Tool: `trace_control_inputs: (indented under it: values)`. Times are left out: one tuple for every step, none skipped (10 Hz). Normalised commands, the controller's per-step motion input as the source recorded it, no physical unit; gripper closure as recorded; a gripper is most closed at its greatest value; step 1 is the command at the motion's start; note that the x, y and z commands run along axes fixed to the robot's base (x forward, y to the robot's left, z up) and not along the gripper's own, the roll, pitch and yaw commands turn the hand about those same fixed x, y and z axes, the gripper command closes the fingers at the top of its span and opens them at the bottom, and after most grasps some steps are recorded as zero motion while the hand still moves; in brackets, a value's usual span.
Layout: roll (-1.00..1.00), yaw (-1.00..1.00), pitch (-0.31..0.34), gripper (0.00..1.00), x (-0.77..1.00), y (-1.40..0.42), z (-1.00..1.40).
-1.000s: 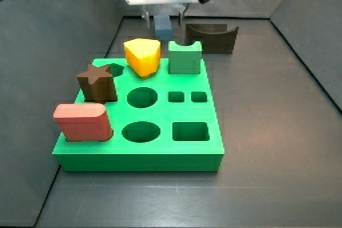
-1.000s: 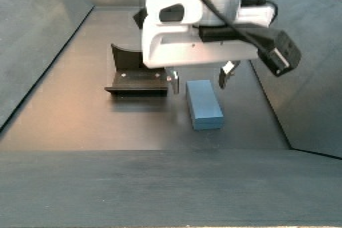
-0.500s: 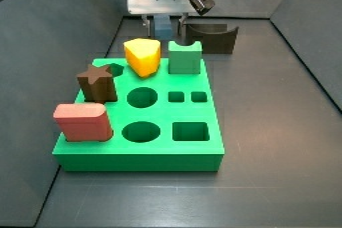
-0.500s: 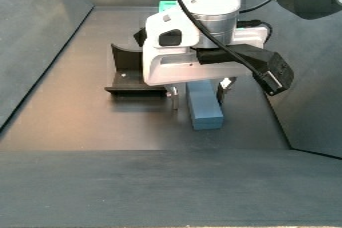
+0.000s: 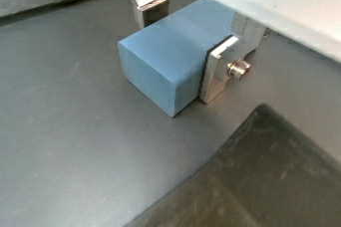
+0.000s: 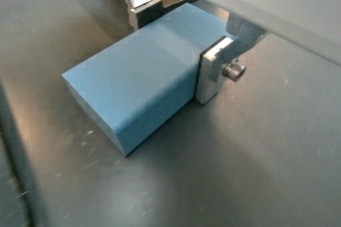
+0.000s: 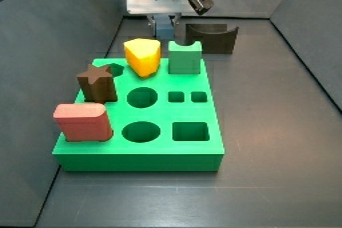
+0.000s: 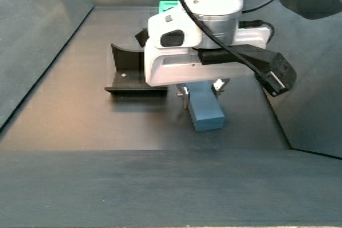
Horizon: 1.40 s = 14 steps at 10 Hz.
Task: Pick up the rectangle object. Move up. Place the rectangle object on the fixture. Regrasp the rectangle object. Move to above the board. Insert the rectangle object.
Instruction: Pick up the rectangle object, then move up.
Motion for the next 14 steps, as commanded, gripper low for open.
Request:
trace_control_inputs:
  values:
    - [0.00,0.00,0.000,1.00,0.00,0.00,0.00]
    - [0.00,0.00,0.000,1.00,0.00,0.00,0.00]
    - [0.00,0.00,0.000,1.00,0.00,0.00,0.00]
    - [0.00,0.00,0.000,1.00,0.00,0.00,0.00]
    - [0.00,0.00,0.000,1.00,0.00,0.00,0.00]
    - [0.00,0.00,0.000,1.00,0.00,0.00,0.00]
    - [0.00,0.00,0.000,1.00,0.00,0.00,0.00]
    - [0.00,0.00,0.000,1.00,0.00,0.00,0.83]
    - [0.00,0.04,0.003,1.00,-0.01,0.03,0.83]
    - [0.00,0.04,0.026,1.00,-0.03,0.02,0.75]
    - [0.02,0.02,0.043,1.00,-0.02,0.01,0.59]
    - [0.04,0.01,0.057,1.00,-0.02,0.01,0.45]
    - [0.06,0.00,0.070,1.00,-0.02,0.00,0.27]
    - [0.08,0.00,0.075,1.00,-0.02,0.00,0.17]
